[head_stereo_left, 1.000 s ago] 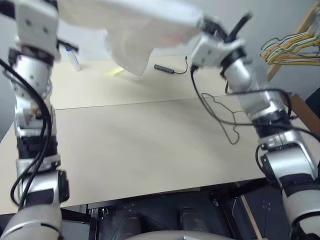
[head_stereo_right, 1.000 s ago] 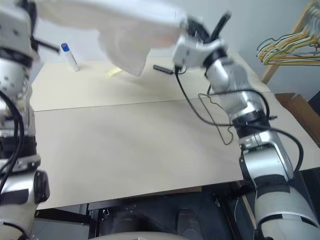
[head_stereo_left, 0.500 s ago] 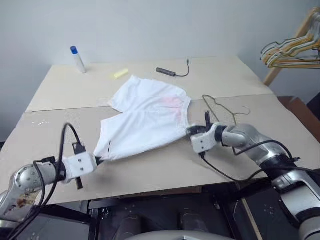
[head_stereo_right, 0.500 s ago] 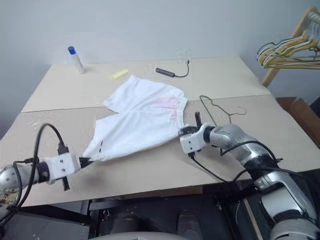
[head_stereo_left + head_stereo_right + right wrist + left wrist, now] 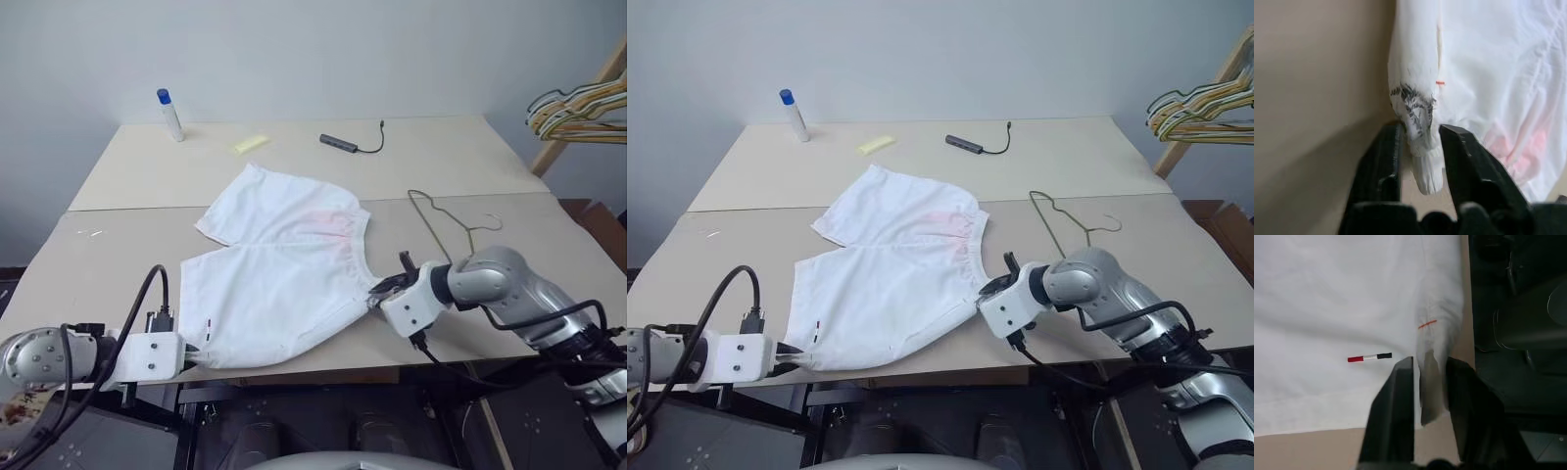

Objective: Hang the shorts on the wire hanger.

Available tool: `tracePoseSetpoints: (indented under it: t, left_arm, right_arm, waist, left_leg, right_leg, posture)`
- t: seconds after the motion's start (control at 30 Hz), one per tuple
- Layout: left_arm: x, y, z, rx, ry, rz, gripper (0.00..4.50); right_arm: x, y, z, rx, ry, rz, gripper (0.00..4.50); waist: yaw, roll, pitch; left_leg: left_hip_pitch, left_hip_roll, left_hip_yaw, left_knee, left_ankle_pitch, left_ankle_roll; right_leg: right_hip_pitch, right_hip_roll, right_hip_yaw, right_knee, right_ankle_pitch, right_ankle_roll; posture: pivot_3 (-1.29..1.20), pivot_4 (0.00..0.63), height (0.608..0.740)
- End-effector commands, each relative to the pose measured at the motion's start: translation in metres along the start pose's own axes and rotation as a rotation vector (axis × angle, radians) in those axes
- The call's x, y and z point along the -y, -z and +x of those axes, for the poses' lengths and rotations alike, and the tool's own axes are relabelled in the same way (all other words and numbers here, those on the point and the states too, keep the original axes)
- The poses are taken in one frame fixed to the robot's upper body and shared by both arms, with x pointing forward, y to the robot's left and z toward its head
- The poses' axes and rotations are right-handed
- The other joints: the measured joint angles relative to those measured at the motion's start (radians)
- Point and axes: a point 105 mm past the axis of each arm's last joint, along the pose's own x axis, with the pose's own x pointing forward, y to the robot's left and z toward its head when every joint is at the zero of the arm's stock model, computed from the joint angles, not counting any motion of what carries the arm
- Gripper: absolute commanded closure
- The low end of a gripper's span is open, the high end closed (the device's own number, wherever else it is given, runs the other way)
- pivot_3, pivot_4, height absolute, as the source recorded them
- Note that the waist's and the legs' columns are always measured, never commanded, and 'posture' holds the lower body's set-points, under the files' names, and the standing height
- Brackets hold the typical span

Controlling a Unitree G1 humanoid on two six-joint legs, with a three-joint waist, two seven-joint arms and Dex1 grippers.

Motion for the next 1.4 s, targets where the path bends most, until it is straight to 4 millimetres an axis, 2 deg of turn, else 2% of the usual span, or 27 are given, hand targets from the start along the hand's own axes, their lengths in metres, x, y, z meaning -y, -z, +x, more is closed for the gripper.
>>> tracePoseSetpoints:
  t: [0.03,0.1,0.17,0.2,0.23,0.3,0.4,0.47,0.6,0.73,0.8,1.03,1.27,1.4]
  left_arm:
    - [-0.007,-0.002,-0.012,-0.001,-0.002,0.025,2.20]
    - [-0.008,-0.004,-0.018,0.002,0.016,0.008,1.46]
    - [-0.013,0.003,-0.028,-0.057,0.012,0.008,0.81]
    - [-0.018,0.009,-0.033,-0.118,0.000,0.023,0.49]
    - [-0.024,0.018,-0.039,-0.189,-0.028,0.042,0.17]
    - [-0.044,0.025,-0.046,-0.242,-0.145,0.062,0.05]
    - [-0.075,0.006,-0.044,-0.098,-0.340,0.043,0.05]
    - [-0.083,-0.016,-0.040,0.060,-0.367,-0.009,0.05]
    - [-0.087,-0.049,-0.027,0.234,-0.343,-0.017,0.05]
    - [-0.090,-0.084,-0.020,0.463,-0.325,-0.070,0.05]
    - [-0.087,-0.094,-0.017,0.518,-0.291,-0.073,0.05]
    - [-0.088,-0.104,-0.010,0.536,-0.264,-0.036,0.05]
    - [-0.097,-0.119,-0.016,0.640,-0.307,-0.053,0.05]
    - [-0.095,-0.123,-0.012,0.646,-0.302,-0.051,0.00]
  right_arm:
    - [0.007,-0.007,-0.022,0.031,-0.006,0.053,1.74]
    - [0.010,-0.004,-0.029,0.032,0.002,0.114,0.97]
    - [0.020,0.015,-0.036,-0.030,0.090,0.196,0.26]
    - [0.027,0.028,-0.039,-0.079,0.150,0.241,0.00]
    - [0.034,0.043,-0.041,-0.136,0.221,0.288,0.00]
    - [0.041,0.075,-0.048,-0.239,0.343,0.422,0.00]
    - [0.040,0.110,-0.056,-0.307,0.464,0.659,0.00]
    - [0.038,0.129,-0.058,-0.342,0.539,0.800,0.00]
    - [0.033,0.153,-0.057,-0.345,0.657,1.053,0.00]
    - [0.025,0.166,-0.051,-0.284,0.702,1.328,0.00]
    - [0.021,0.171,-0.048,-0.254,0.704,1.417,0.00]
    - [0.004,0.179,-0.033,-0.274,0.596,1.565,0.00]
    - [-0.011,0.176,-0.018,-0.280,0.464,1.569,0.00]
    - [-0.022,0.177,-0.011,-0.320,0.410,1.587,0.94]
  waist:
    - [-0.002,0.000,0.000]
    - [-0.003,0.000,0.000]
    - [-0.003,0.000,0.000]
    - [-0.003,-0.001,0.000]
    - [-0.003,-0.001,-0.001]
    - [-0.003,-0.001,-0.001]
    - [0.005,-0.001,0.000]
    - [0.005,-0.001,0.000]
    - [-0.004,-0.001,0.000]
    - [-0.014,-0.001,-0.001]
    - [-0.019,-0.001,-0.001]
    - [-0.032,-0.001,-0.001]
    - [-0.034,-0.001,-0.001]
    - [-0.034,-0.001,-0.001]
  left_leg:
    - [0.000,0.000,0.000,0.000,0.000,0.000]
    - [0.000,0.001,0.000,0.000,0.000,0.000]
    - [0.000,0.001,0.000,0.001,0.000,-0.001]
    - [0.000,0.002,0.000,0.001,0.000,-0.001]
    - [0.000,0.002,0.000,0.001,0.000,-0.001]
    - [0.001,0.001,0.000,0.001,0.000,-0.002]
    - [0.001,0.001,0.000,0.001,0.001,-0.003]
    - [-0.001,0.001,0.000,0.001,0.001,-0.004]
    - [-0.001,0.000,0.000,0.002,0.002,-0.005]
    - [0.000,0.000,-0.001,0.002,0.002,-0.005]
    - [0.000,0.000,-0.001,0.002,0.002,-0.005]
    - [0.000,0.000,-0.002,0.002,0.002,-0.005]
    - [0.000,0.000,-0.002,0.002,0.002,-0.005]
    - [0.001,0.000,-0.003,0.002,0.002,-0.005]
  right_leg:
    - [0.000,0.000,0.000,0.000,0.000,0.000]
    - [0.000,0.001,0.000,0.000,0.000,0.000]
    - [0.000,0.001,0.000,0.000,0.000,-0.001]
    - [0.000,0.001,0.000,0.000,0.000,-0.001]
    - [0.000,0.001,-0.001,0.001,-0.001,-0.001]
    - [0.000,0.001,-0.001,0.002,-0.001,-0.002]
    - [0.000,0.001,-0.001,0.004,-0.002,-0.003]
    - [-0.002,0.001,-0.001,0.005,-0.002,-0.003]
    - [-0.002,0.001,0.000,0.006,-0.002,-0.003]
    - [-0.001,0.001,0.001,0.007,-0.002,-0.003]
    - [-0.001,0.002,0.001,0.007,-0.002,-0.003]
    - [0.000,0.002,0.001,0.006,-0.002,-0.003]
    - [0.000,0.002,0.002,0.006,-0.002,-0.003]
    - [0.001,0.002,0.002,0.006,-0.002,-0.003]
  posture:
    - [0.07,0.000,0.740]
    - [0.07,0.000,0.740]
    - [0.07,0.000,0.740]
    - [0.07,0.000,0.740]
    - [0.06,0.000,0.740]
    - [0.06,0.000,0.740]
    - [0.06,0.000,0.740]
    - [0.06,0.000,0.740]
    - [0.05,0.000,0.740]
    - [0.05,0.000,0.740]
    - [0.04,0.000,0.740]
    - [0.04,0.000,0.740]
    - [0.05,0.000,0.740]
    - [0.06,0.000,0.740]
